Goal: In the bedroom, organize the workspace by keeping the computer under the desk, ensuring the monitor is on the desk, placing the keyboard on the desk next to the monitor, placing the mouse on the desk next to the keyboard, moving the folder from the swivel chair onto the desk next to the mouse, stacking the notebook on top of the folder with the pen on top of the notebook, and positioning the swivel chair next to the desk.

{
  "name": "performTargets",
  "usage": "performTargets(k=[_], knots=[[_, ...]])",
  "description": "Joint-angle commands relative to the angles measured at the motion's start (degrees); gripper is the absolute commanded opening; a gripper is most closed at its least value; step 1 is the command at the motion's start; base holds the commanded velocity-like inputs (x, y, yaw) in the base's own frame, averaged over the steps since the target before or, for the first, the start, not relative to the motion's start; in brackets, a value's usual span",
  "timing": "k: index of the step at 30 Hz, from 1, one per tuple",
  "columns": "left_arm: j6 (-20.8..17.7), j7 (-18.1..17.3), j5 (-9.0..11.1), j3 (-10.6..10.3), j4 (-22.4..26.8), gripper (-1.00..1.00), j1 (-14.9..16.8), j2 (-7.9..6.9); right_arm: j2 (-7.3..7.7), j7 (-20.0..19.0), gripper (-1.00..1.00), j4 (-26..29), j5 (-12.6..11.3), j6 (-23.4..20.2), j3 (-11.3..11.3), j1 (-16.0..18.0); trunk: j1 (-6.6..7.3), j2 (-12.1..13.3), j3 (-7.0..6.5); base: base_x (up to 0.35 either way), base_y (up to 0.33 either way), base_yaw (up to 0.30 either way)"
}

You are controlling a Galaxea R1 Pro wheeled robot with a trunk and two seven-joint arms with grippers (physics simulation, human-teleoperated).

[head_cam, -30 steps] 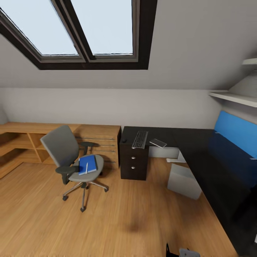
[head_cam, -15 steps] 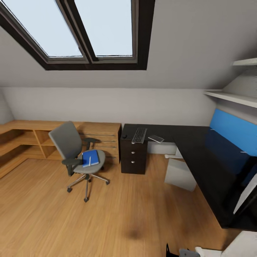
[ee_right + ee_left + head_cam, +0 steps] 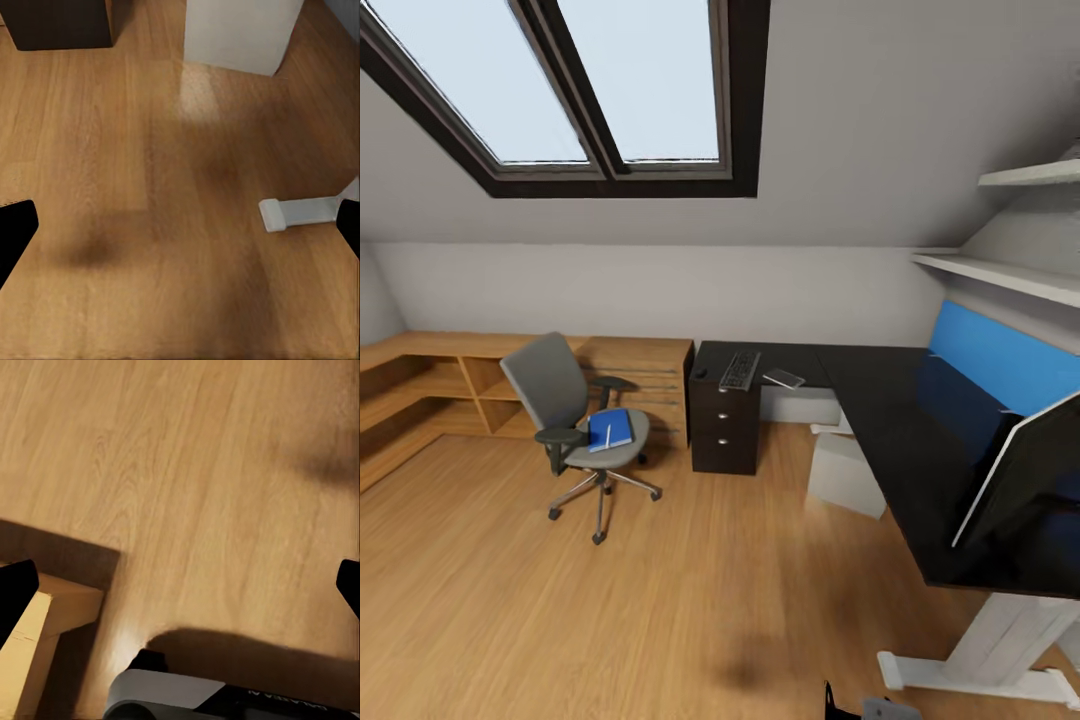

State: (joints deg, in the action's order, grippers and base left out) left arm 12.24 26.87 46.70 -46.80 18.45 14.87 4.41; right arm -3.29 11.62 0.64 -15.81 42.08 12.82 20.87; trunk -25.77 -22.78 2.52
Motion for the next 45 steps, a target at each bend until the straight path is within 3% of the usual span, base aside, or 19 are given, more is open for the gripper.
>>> performTargets(k=[1,7,21,45], knots=[[0.32,0.29,0.58,-0.49,0.01,1.00,0.07,-0.02,-0.02,0.24,1.00,-0.03,-0.36,0.11,0.49,0.05,-0.01,-0.14,0.13,-0.245,-0.253,0.000],[0.33,0.29,0.58,-0.49,0.01,1.00,0.08,-0.02,0.03,0.24,1.00,-0.03,-0.36,0.12,0.46,0.05,-0.01,-0.14,0.13,-0.214,-0.277,-0.048],[0.23,0.28,0.58,-0.49,-0.01,1.00,0.08,0.06,0.03,0.24,1.00,-0.03,-0.36,0.11,0.48,0.05,-0.01,-0.14,0.13,-0.172,-0.302,-0.247],[0.42,0.26,0.58,-0.49,0.00,1.00,0.07,-0.02,0.02,0.24,1.00,-0.03,-0.36,0.04,0.52,0.05,-0.01,-0.14,0.13,-0.188,-0.214,-0.013]])
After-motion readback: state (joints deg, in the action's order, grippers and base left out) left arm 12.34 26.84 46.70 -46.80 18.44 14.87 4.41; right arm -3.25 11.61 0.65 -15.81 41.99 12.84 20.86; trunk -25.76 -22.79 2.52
